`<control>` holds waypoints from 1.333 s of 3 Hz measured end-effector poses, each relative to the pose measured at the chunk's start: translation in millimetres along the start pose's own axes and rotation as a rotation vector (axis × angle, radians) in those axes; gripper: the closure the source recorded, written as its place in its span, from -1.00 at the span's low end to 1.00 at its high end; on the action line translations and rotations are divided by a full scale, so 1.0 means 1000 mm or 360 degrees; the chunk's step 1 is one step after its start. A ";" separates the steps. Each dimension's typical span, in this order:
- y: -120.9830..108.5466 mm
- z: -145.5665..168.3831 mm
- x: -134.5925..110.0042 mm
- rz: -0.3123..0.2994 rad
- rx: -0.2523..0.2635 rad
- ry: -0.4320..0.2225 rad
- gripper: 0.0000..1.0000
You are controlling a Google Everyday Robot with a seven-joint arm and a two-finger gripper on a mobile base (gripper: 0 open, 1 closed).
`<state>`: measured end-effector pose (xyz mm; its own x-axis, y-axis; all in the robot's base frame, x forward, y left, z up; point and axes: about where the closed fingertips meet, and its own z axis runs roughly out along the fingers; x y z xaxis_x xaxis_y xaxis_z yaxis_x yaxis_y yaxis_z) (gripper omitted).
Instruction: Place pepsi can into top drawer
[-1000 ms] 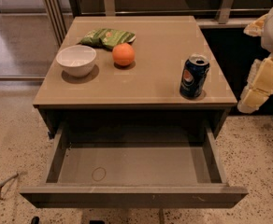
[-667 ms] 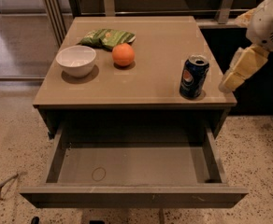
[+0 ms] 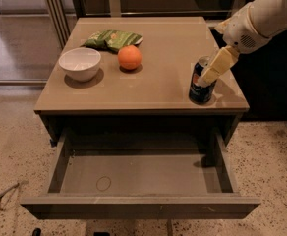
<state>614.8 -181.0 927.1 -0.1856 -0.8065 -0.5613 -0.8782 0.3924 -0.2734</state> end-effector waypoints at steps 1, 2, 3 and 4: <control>0.000 0.000 0.000 0.0000 0.0000 0.0000 -1.00; 0.006 -0.002 0.010 0.0033 -0.0033 0.0030 -1.00; 0.014 0.001 0.018 0.0065 -0.0080 0.0047 -1.00; 0.020 0.014 0.023 0.0100 -0.0141 0.0048 -1.00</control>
Offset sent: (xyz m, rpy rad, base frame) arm -0.0195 -0.0187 -0.0090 -0.0088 0.0690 -0.0281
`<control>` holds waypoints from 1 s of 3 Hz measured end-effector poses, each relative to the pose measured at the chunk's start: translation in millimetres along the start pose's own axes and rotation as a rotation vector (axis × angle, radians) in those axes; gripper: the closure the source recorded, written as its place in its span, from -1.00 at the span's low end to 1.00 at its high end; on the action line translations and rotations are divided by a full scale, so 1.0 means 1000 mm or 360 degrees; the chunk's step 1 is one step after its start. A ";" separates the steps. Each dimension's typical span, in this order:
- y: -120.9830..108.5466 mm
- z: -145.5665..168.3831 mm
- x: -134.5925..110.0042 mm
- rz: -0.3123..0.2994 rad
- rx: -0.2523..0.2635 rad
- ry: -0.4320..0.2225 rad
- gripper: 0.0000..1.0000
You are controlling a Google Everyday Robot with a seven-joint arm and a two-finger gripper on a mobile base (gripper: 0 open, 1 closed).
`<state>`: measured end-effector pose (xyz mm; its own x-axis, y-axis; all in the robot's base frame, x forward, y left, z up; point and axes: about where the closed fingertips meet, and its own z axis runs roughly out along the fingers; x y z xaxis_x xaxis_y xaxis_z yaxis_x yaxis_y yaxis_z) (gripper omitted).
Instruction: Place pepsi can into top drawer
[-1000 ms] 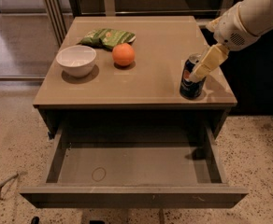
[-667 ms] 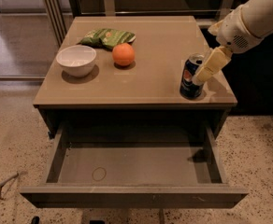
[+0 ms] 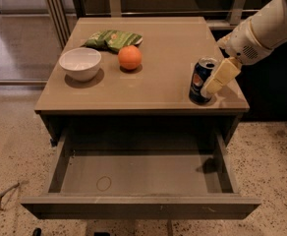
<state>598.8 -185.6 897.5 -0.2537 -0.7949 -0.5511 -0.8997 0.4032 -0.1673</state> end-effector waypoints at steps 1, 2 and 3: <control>0.001 0.007 0.001 0.0013 -0.0027 -0.0003 -1.00; 0.001 0.008 0.001 0.0013 -0.0027 -0.0003 -0.47; 0.001 0.008 0.001 0.0013 -0.0027 -0.0003 0.00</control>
Offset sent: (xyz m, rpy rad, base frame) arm 0.0013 0.0032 -0.0067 0.0090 0.0162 0.0029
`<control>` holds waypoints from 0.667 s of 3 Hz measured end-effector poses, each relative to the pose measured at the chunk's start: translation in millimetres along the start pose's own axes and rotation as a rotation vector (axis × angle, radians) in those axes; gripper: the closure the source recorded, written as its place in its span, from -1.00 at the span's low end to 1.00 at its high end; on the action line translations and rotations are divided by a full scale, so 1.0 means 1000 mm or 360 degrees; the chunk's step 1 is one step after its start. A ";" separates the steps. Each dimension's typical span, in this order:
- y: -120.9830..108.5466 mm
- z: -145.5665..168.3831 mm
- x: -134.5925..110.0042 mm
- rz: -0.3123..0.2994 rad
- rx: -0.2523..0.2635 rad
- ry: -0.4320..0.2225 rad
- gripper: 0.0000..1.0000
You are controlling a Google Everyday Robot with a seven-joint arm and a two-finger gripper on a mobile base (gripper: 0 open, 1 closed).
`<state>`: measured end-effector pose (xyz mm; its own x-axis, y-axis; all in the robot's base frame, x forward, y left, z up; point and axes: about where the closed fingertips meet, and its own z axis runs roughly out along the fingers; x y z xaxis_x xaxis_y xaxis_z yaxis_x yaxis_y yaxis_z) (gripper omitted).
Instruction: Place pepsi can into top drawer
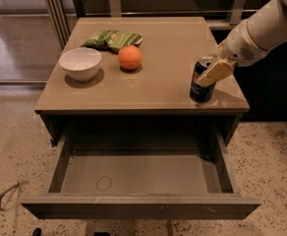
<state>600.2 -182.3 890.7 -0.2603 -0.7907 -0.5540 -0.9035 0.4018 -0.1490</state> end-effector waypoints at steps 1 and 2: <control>0.000 0.000 0.000 0.0000 0.0000 0.0000 0.61; 0.000 0.000 0.000 0.0000 0.0000 0.0000 1.00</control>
Offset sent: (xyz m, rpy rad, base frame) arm 0.0000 0.0000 0.0000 0.0000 0.0000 0.0000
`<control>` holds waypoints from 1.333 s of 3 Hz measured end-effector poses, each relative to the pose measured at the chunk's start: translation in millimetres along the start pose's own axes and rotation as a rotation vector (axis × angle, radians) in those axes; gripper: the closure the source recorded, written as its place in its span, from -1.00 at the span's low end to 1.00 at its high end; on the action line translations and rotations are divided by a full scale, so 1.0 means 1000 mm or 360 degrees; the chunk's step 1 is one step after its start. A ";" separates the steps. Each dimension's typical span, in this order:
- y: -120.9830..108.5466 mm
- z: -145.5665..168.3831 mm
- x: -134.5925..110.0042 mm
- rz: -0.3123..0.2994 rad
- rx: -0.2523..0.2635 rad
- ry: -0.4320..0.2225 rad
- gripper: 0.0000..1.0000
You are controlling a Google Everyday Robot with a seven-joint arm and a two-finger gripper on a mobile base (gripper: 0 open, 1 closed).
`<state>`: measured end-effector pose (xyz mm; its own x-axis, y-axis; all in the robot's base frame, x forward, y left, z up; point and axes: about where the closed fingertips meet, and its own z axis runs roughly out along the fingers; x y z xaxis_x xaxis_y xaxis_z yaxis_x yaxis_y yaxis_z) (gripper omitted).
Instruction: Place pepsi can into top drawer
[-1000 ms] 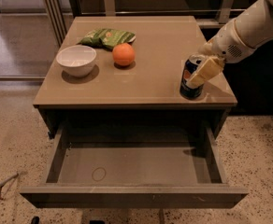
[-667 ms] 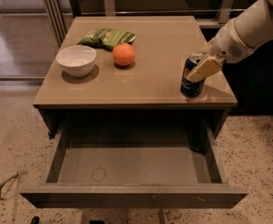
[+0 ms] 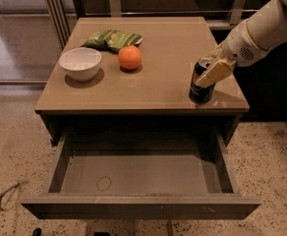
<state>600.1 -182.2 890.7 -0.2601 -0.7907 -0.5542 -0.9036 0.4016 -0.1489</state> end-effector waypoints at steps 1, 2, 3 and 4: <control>0.023 -0.009 -0.008 -0.0055 -0.0046 -0.0066 1.00; 0.056 -0.026 -0.016 -0.0127 -0.0103 -0.0124 1.00; 0.102 -0.034 -0.010 -0.0114 -0.0243 -0.0123 1.00; 0.106 -0.031 -0.008 -0.0113 -0.0261 -0.0113 1.00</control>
Offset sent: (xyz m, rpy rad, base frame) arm -0.1002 0.0337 0.0420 0.0924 -0.0299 0.1855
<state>496.3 -147.7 904.4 -0.1743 -0.7774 -0.6043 -0.9637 0.2606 -0.0574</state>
